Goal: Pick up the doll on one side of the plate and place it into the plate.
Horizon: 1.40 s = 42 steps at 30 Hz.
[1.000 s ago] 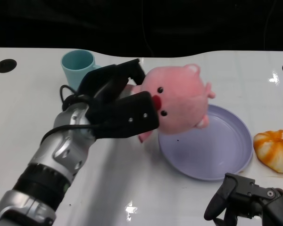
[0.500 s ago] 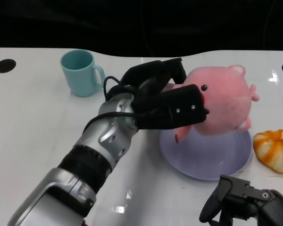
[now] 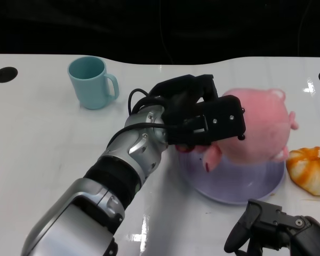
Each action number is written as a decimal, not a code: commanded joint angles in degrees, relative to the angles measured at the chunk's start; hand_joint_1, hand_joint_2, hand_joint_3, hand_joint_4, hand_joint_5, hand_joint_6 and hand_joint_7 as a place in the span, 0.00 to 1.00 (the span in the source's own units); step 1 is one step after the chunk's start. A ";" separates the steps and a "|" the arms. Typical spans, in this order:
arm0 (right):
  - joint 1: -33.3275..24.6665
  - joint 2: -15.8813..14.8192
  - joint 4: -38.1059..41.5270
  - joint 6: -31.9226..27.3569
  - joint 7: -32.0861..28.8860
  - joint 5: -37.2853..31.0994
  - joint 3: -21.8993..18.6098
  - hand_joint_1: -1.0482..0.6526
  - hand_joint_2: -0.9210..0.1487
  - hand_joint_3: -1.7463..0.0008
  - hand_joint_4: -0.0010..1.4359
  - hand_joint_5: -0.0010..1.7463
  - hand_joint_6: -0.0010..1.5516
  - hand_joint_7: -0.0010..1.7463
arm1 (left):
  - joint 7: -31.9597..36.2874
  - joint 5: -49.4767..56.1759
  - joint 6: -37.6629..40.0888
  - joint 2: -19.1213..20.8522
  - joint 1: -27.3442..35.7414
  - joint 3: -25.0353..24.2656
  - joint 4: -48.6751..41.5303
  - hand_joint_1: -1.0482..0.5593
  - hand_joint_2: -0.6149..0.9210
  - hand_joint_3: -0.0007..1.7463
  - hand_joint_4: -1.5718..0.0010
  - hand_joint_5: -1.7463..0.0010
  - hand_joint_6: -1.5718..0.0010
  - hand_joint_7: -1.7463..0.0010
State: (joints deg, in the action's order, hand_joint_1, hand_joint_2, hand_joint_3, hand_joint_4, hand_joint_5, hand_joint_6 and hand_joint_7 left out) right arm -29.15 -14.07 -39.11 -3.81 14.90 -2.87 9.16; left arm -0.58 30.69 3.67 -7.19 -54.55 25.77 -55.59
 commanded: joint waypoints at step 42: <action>0.61 0.98 0.76 1.13 -0.72 1.68 -2.57 0.49 0.24 0.51 0.45 0.95 0.37 0.76 | -17.79 -6.42 -5.71 18.40 22.31 -4.23 44.66 0.16 1.00 0.24 0.86 0.90 0.88 0.95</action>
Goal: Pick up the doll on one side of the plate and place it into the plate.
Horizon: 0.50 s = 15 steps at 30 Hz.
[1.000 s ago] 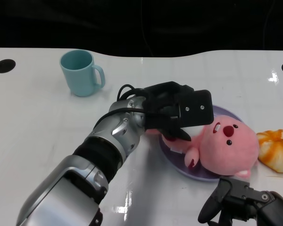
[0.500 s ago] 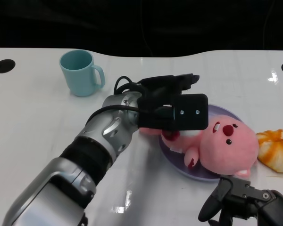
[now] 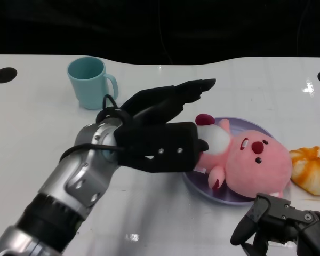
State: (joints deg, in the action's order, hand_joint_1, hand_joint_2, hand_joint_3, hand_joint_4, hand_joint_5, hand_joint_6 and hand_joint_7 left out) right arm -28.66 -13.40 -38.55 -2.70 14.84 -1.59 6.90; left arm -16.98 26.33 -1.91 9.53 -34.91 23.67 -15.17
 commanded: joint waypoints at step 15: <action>1.97 1.84 2.15 0.25 -1.97 -0.19 0.02 0.49 0.22 0.52 0.45 0.95 0.37 0.76 | 0.28 -14.92 -3.48 1.94 22.94 -12.22 22.86 0.39 1.00 0.13 0.89 0.41 0.71 0.88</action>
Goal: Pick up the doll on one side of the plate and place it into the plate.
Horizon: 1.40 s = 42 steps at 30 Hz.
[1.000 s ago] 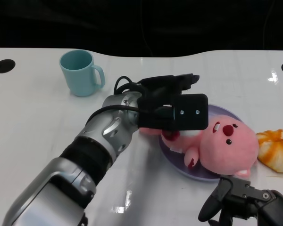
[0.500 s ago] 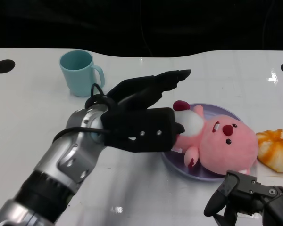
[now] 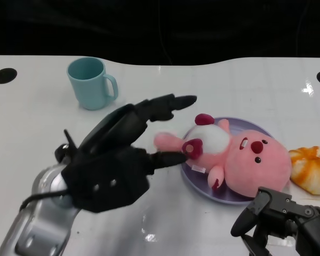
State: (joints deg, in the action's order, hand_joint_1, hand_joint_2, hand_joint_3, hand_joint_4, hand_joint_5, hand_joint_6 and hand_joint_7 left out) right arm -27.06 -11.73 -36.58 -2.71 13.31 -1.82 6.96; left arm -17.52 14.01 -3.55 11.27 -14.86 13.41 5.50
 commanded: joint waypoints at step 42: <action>-0.31 -0.54 -0.37 0.48 1.01 1.08 -1.81 0.48 0.23 0.52 0.46 0.95 0.38 0.75 | -1.66 -39.94 29.26 -1.88 29.46 -13.88 21.91 0.49 0.76 0.71 0.51 0.00 0.62 0.05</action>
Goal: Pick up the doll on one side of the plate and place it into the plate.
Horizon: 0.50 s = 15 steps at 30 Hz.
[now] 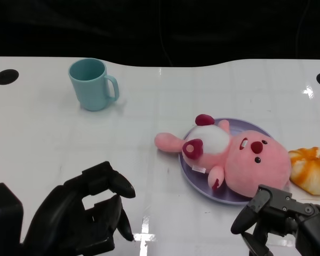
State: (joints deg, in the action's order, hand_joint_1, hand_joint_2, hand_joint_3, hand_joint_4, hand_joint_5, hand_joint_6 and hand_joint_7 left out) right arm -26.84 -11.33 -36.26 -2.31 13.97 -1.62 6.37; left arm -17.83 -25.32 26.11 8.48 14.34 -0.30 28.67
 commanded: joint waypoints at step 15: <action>-2.18 -0.83 -2.26 -0.54 0.20 0.87 -1.32 0.49 0.23 0.52 0.45 0.95 0.37 0.76 | -1.89 -0.86 1.89 2.39 0.38 -0.46 -2.14 0.47 0.75 0.69 0.50 0.00 0.60 0.05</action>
State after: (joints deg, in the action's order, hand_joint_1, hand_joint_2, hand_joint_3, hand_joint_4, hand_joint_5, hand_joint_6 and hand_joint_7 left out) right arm -28.78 -11.70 -37.96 -2.53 14.39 -0.64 5.28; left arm -19.84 -25.96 27.18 9.86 14.45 -0.37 26.17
